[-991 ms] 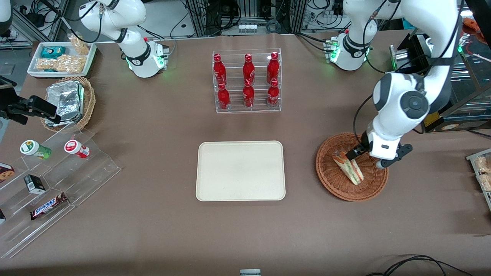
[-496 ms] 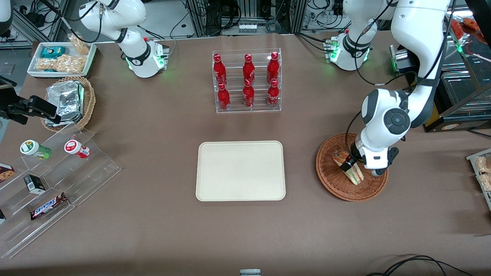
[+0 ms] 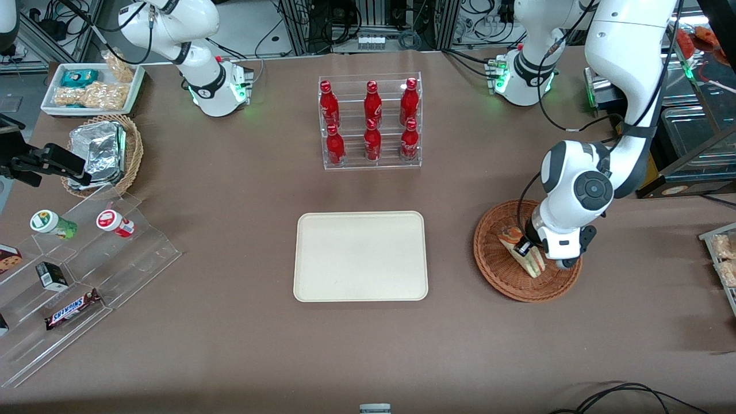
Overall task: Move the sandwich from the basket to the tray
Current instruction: 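Lift the sandwich and carry it with the left gripper over the cream tray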
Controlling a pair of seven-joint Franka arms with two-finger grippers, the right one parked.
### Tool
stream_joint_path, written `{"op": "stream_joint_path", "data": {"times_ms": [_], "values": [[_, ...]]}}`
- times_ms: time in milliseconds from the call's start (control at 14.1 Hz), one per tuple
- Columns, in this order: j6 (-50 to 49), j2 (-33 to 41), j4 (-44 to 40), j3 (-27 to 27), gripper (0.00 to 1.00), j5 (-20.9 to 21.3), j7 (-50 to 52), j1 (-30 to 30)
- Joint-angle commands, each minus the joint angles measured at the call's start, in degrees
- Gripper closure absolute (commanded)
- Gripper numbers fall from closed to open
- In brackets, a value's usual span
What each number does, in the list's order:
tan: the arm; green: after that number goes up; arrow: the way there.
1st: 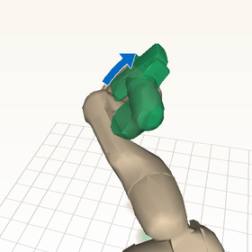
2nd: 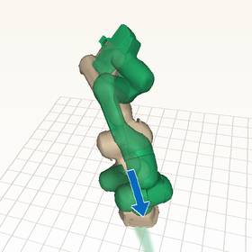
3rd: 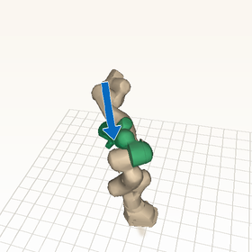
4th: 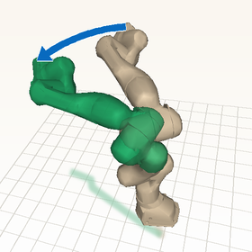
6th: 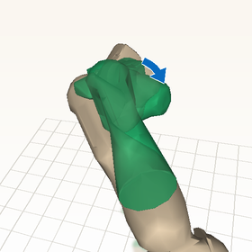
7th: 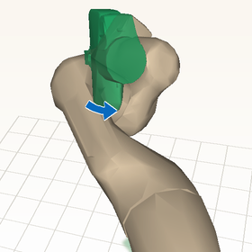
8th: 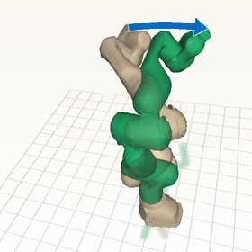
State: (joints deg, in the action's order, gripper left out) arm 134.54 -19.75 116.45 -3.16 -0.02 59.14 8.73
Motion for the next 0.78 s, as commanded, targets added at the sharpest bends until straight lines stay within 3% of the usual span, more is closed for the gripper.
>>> {"op": "stream_joint_path", "data": {"times_ms": [0,142,283,425,708], "values": [[-13.28,1.03,-8.13,0.00,0.90,0.72,0.45,0.41],[-23.50,0.42,-15.35,-0.09,0.91,0.46,0.36,1.54],[-24.06,0.16,-17.22,-0.17,0.90,0.46,0.01,4.61],[-23.97,-4.04,-23.08,-0.18,0.92,0.72,-3.84,9.18],[-23.89,-13.54,-35.39,-2.80,0.88,0.37,-11.39,12.70]]}}
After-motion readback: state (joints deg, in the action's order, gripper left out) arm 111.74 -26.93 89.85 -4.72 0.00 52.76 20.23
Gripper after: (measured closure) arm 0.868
